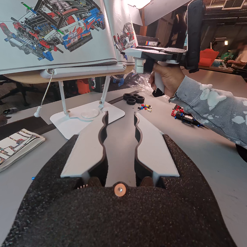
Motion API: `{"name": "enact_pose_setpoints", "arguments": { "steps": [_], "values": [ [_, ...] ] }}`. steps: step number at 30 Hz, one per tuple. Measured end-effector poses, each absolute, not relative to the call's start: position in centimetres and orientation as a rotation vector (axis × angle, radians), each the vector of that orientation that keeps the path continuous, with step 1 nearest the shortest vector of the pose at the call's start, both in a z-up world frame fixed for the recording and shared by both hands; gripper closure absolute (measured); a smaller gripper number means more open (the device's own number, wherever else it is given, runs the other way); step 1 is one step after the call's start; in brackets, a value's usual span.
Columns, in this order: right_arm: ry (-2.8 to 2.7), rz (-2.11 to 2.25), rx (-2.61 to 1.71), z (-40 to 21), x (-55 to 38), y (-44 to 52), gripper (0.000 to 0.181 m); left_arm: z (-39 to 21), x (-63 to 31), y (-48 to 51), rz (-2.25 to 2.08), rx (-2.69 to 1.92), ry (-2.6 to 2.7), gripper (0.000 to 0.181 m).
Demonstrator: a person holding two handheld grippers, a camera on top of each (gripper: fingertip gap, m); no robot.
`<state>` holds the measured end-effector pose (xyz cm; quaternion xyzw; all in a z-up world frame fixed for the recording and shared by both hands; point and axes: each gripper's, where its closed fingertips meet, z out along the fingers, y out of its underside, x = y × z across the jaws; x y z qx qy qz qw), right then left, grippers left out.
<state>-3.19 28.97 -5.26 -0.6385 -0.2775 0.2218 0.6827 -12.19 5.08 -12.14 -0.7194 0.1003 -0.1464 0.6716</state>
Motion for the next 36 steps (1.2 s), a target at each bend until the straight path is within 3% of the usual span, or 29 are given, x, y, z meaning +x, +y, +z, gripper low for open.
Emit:
{"name": "enact_pose_setpoints", "arguments": {
  "steps": [19,30,36],
  "values": [
    [-0.741,0.529,-1.383,-5.0,-2.9,27.7,0.111,-12.0,-13.6,4.9,-0.343,-1.61,0.161,0.146],
    [-0.885,0.743,-1.274,-4.9,0.3,17.4,0.127,-11.1,-17.6,4.3,-0.203,-1.546,0.064,0.144],
    [-0.893,0.799,-1.235,-8.2,2.0,11.4,0.137,-10.9,-18.3,4.0,-0.127,-1.514,0.063,0.143]
  ]
}}
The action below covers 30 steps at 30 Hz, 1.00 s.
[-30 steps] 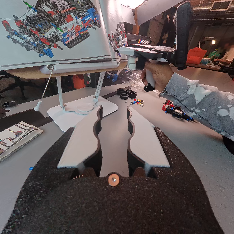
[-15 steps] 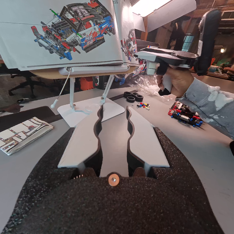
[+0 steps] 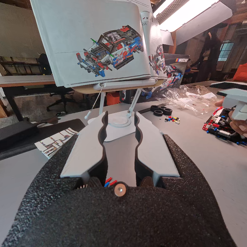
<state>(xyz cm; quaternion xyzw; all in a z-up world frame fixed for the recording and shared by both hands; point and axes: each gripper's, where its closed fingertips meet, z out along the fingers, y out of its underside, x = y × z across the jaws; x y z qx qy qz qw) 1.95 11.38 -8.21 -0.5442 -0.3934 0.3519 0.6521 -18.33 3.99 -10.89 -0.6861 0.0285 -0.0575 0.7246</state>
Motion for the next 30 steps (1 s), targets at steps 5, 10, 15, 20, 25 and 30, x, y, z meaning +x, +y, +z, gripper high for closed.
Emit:
{"name": "enact_pose_setpoints", "arguments": {
  "steps": [5,10,15,20,25,30],
  "values": [
    [-1.002,0.718,-1.166,-10.5,1.2,9.2,0.14,-11.3,-17.9,4.1,-0.092,-1.523,0.092,0.143],
    [-1.071,0.73,-1.165,-12.1,0.2,8.3,0.14,-11.6,-17.6,4.2,-0.075,-1.532,0.114,0.143],
    [-1.042,0.778,-1.231,-12.7,0.4,9.2,0.139,-11.9,-17.4,4.3,-0.086,-1.538,0.123,0.143],
    [-0.969,0.836,-1.314,-13.0,1.0,10.6,0.139,-12.1,-17.4,4.3,-0.092,-1.545,0.124,0.143],
    [-0.914,0.905,-1.376,-13.3,1.4,11.4,0.139,-12.3,-17.4,4.3,-0.092,-1.549,0.124,0.143],
    [-0.889,0.931,-1.42,-13.7,1.6,11.8,0.14,-12.4,-17.2,4.4,-0.091,-1.552,0.132,0.143]
  ]
}}
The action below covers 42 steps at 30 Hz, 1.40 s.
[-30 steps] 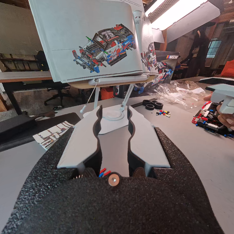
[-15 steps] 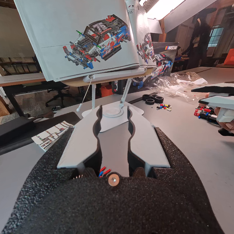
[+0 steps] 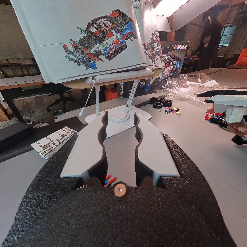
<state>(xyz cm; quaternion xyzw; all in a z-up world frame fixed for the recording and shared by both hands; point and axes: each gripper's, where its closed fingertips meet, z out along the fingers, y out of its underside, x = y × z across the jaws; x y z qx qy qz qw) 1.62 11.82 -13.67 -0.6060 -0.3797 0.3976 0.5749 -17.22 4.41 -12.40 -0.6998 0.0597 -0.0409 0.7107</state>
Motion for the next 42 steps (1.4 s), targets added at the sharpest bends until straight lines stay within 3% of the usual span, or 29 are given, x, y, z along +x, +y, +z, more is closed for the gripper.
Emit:
{"name": "enact_pose_setpoints", "arguments": {
  "steps": [36,39,42],
  "values": [
    [-0.911,0.911,-1.419,-13.4,1.4,10.8,0.142,-12.8,-16.0,4.8,-0.033,-1.576,0.148,0.138],
    [-0.915,0.914,-1.424,-13.5,1.2,10.7,0.142,-12.1,-16.5,5.4,-0.02,-1.553,0.127,0.131],
    [-0.919,0.93,-1.451,-14.2,0.8,10.5,0.143,-9.7,-17.7,7.5,-0.005,-1.518,0.084,0.112]
  ]
}}
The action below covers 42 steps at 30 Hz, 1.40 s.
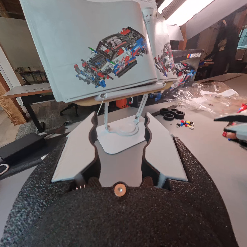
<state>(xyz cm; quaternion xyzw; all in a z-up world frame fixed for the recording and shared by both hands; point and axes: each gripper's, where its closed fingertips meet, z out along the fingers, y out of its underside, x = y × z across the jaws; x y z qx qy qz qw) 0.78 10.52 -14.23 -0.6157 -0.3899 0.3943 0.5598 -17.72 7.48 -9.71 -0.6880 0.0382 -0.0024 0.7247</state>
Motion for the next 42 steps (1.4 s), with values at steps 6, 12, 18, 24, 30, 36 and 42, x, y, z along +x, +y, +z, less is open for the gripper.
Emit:
{"name": "enact_pose_setpoints", "arguments": {
  "steps": [6,12,18,24,30,36,42],
  "values": [
    [-0.977,0.885,-1.432,-14.8,0.3,9.9,0.143,-5.2,-20.4,14.4,0.054,-1.492,0.009,0.081],
    [-0.978,0.888,-1.436,-14.9,0.5,10.2,0.144,-4.5,-21.4,20.1,0.207,-1.526,-0.001,0.069],
    [-0.976,0.904,-1.447,-15.0,0.5,10.3,0.145,-4.9,-20.3,20.7,0.32,-1.48,0.014,0.123],
    [-0.96,0.889,-1.441,-14.7,0.7,10.7,0.145,-3.3,-14.6,20.5,0.133,-1.401,0.126,0.162],
    [-0.793,0.905,-1.381,-10.3,2.7,13.9,0.137,-0.9,-6.8,20.0,0.03,-1.32,0.307,0.161],
    [-0.641,0.968,-1.329,-3.9,4.9,17.5,0.131,-2.3,-3.1,20.4,0.055,-1.327,0.431,0.16],
    [-0.651,1.112,-1.369,-0.8,2.7,20.0,0.116,-3.2,-2.0,20.4,0.033,-1.339,0.459,0.159]
  ]
}}
